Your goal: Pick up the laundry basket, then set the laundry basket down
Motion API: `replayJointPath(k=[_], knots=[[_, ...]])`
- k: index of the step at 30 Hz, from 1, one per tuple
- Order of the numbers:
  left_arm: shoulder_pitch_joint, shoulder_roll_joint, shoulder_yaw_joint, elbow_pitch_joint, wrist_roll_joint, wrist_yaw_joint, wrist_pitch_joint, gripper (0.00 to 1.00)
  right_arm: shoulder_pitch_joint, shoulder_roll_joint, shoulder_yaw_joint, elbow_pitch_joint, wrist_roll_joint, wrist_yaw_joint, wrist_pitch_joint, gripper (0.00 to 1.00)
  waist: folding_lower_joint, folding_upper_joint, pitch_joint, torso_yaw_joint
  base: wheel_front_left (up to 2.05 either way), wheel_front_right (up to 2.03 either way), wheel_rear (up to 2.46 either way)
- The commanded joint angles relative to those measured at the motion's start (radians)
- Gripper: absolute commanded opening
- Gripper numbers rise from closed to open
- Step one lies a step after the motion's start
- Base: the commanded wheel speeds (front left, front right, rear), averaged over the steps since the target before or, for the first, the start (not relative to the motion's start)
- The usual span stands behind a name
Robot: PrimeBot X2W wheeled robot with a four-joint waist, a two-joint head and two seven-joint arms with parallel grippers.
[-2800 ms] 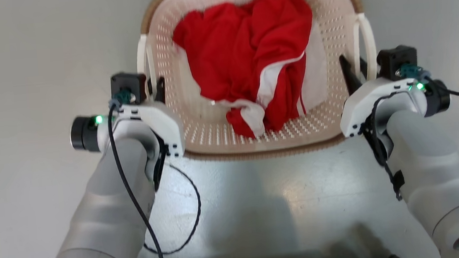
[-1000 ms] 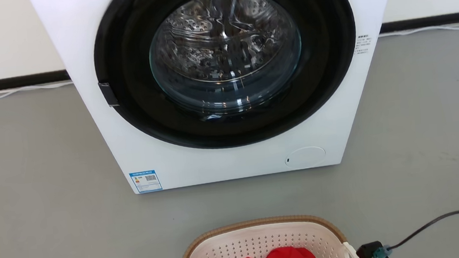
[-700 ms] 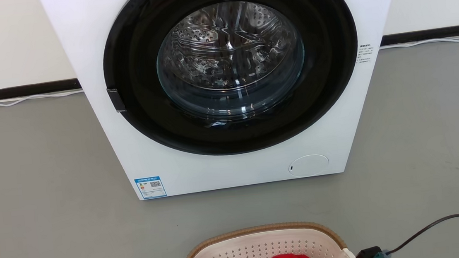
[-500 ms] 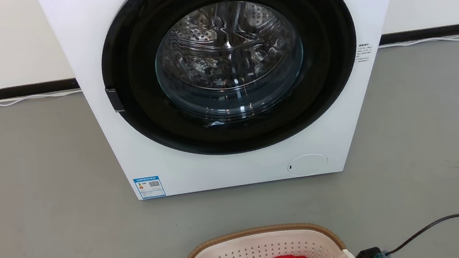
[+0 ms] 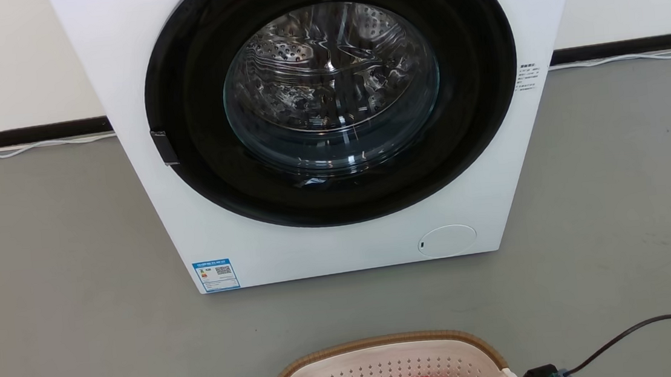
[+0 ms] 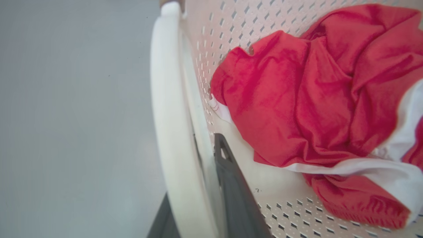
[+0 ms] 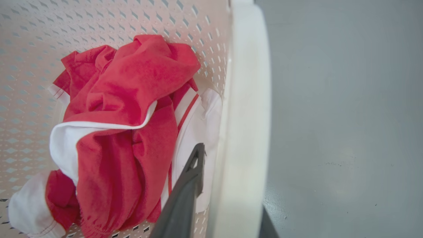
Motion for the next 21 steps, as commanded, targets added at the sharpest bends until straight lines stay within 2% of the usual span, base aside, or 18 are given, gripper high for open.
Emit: replayJointPath(k=[1, 21], knots=[[-0.04, 0.004, 0.001, -0.012, 0.012, -0.005, -0.014, 0.0, -0.032, 0.012, 0.029, -0.02, -0.004, 0.017, -0.023, 0.0, 0.0001, -0.0001, 0.0, 0.0, 0.0, 0.0, 0.0], [-0.057, 0.004, -0.053, 0.005, -0.041, -0.001, -0.027, 0.0, -0.04, 0.012, 0.063, -0.009, 0.035, 0.017, -0.035, 0.0, 0.0001, -0.0001, 0.003, 0.008, 0.0, 0.0, 0.0]])
